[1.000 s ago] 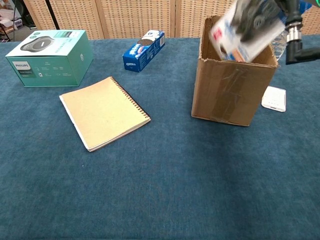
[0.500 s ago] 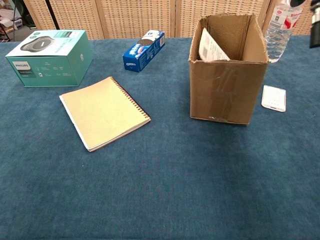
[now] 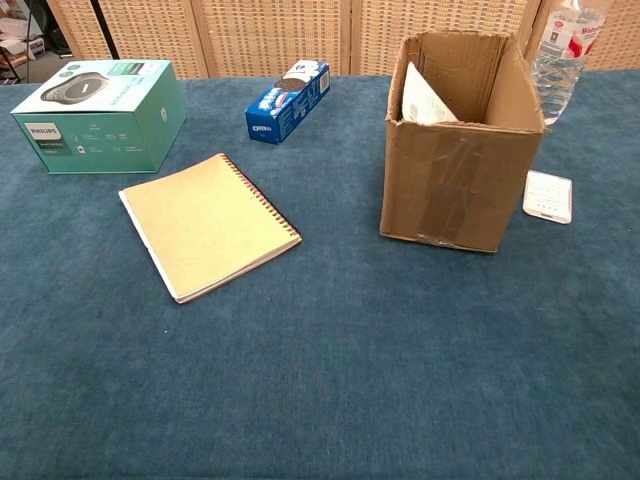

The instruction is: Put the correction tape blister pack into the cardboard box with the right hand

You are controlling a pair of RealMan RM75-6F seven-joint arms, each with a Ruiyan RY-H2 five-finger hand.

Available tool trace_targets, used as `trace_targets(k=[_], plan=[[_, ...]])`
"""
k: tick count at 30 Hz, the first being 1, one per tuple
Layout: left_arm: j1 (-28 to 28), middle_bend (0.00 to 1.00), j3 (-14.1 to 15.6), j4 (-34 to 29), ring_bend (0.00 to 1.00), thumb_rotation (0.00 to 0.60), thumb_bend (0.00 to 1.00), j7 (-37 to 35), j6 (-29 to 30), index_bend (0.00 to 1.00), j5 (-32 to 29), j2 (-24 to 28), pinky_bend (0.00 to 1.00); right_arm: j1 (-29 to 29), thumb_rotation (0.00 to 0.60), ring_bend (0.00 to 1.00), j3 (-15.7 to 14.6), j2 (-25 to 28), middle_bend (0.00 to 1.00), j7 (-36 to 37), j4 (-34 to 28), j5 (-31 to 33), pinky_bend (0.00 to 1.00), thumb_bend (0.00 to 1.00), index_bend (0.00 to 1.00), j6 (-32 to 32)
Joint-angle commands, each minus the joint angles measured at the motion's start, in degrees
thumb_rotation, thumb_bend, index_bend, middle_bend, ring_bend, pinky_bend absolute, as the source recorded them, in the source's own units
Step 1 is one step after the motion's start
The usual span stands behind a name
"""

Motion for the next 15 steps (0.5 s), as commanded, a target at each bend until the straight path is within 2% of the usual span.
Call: trace_targets(k=[1, 6, 7, 9, 15], plan=[[0.1, 0.00, 0.0, 0.1, 0.00, 0.600, 0.00, 0.0, 0.2, 0.00, 0.2, -0.2, 0.00, -16.1, 0.600, 0.00, -6.9, 8.1, 0.00, 47.7, 20.4, -17.8, 0.10, 0.00, 0.00, -4.1], [0.2, 0.00, 0.2, 0.2, 0.00, 0.600, 0.00, 0.0, 0.5, 0.00, 0.6, -0.4, 0.00, -22.0, 0.600, 0.00, -8.8, 5.8, 0.00, 61.7, 27.7, -21.5, 0.10, 0.00, 0.00, -3.6], [0.3, 0.00, 0.3, 0.2, 0.00, 0.600, 0.00, 0.0, 0.7, 0.00, 0.9, -0.5, 0.00, -24.4, 0.600, 0.00, -10.0, 4.2, 0.00, 64.3, 30.2, -22.3, 0.10, 0.00, 0.00, -3.2], [0.4, 0.00, 0.5, 0.3, 0.00, 0.600, 0.00, -0.1, 0.9, 0.00, 1.3, -0.6, 0.00, -27.3, 0.600, 0.00, -10.7, 1.2, 0.00, 65.0, 35.3, -24.2, 0.10, 0.00, 0.00, -1.7], [0.5, 0.00, 0.6, 1.5, 0.00, 0.600, 0.00, -1.3, 2.1, 0.00, 3.1, -1.0, 0.00, -32.8, 0.600, 0.00, -11.6, -5.1, 0.00, 62.3, 42.5, -27.2, 0.10, 0.00, 0.02, 0.2]])
